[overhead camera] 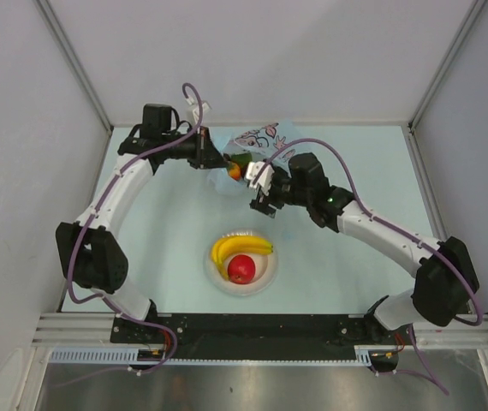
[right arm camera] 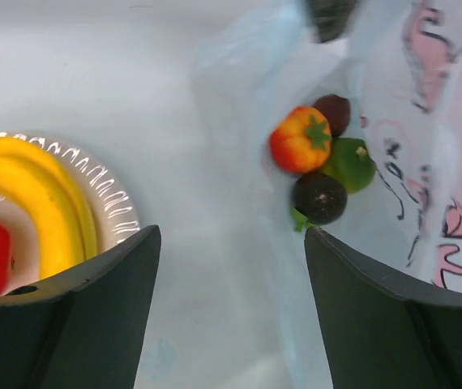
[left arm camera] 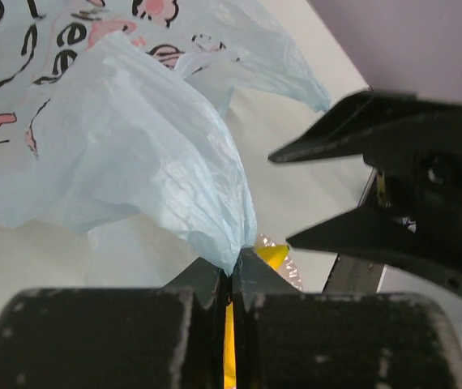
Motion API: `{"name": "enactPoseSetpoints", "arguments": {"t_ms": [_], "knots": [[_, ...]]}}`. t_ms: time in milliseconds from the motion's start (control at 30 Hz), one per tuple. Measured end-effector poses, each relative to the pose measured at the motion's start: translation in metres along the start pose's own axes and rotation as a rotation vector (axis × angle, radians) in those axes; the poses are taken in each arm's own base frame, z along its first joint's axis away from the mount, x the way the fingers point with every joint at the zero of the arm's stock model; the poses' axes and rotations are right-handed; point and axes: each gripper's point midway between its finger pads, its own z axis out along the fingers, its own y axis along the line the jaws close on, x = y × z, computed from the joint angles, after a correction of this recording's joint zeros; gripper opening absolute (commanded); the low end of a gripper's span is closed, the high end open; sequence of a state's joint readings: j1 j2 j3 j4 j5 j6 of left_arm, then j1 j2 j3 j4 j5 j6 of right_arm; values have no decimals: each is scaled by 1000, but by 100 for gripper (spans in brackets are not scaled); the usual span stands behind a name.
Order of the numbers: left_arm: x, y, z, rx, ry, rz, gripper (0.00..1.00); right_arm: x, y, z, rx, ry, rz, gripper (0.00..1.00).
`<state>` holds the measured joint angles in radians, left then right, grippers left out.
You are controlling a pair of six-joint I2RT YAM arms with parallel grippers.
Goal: Take the fake fruits out of the plastic bag
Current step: Adjust the plastic bag at the center of the board.
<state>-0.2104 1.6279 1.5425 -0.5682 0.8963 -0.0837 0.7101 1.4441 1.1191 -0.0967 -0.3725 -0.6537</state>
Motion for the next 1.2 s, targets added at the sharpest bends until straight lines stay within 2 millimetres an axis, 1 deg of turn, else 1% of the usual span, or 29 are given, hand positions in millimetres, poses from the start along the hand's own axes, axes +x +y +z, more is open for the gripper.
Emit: {"name": "enactPoseSetpoints", "arguments": {"t_ms": [33, 67, 100, 167, 200, 233, 267, 333, 367, 400, 433, 533, 600, 633, 700, 800, 833, 933, 1000, 1033, 1133, 1200], "knots": [[5, 1, 0, -1, 8, -3, 0, 0, -7, -2, 22, -3, 12, 67], [9, 2, 0, -2, 17, -6, 0, 0, -16, -4, 58, -8, 41, 58], [14, 2, 0, -3, 27, -12, 0, 2, -23, -5, 85, -8, 59, 53], [20, 2, -1, -4, 40, -18, 0, 9, -45, -7, 166, -5, 115, 45], [22, 2, -1, -4, 44, -16, 0, 12, -56, -6, 204, -7, 139, 43], [24, 0, -3, -4, 48, -18, 0, 17, -65, -3, 236, -5, 160, 42], [26, -1, -5, -4, 48, -11, 0, 24, -74, 2, 264, -1, 180, 38], [28, -6, -9, -2, 46, 3, 0, 40, -84, 18, 298, 11, 205, 34], [30, -8, -11, 0, 45, 8, 0, 55, -84, 31, 303, 32, 224, 31], [31, -11, -12, 3, 43, 13, 0, 59, -82, 35, 301, 39, 229, 31], [34, -13, -14, 6, 44, 14, 0, 71, -77, 46, 294, 59, 236, 30], [49, -18, -17, 22, 60, 11, 1, 103, -53, 78, 250, 118, 254, 29], [59, -19, -20, 25, 81, 9, 0, 112, -37, 90, 216, 141, 255, 29], [65, -20, -22, 22, 95, 13, 0, 112, -31, 94, 202, 143, 252, 29], [74, -23, -27, 19, 111, 28, 0, 105, -27, 97, 196, 127, 251, 31], [92, -31, -39, -2, 125, 57, 0, 91, -28, 103, 202, 85, 260, 43], [98, -34, -42, -6, 129, 59, 0, 87, -32, 105, 209, 72, 260, 53], [108, -35, -47, -20, 139, 53, 0, 79, -51, 116, 243, 42, 272, 66], [108, -32, -47, -33, 143, 54, 0, 77, -63, 123, 270, 34, 280, 67], [109, -31, -47, -40, 146, 57, 0, 78, -69, 127, 282, 33, 287, 70], [104, -27, -47, -54, 151, 68, 0, 85, -80, 138, 304, 39, 312, 75], [98, -25, -45, -55, 148, 77, 0, 92, -86, 144, 310, 52, 320, 76]]}}
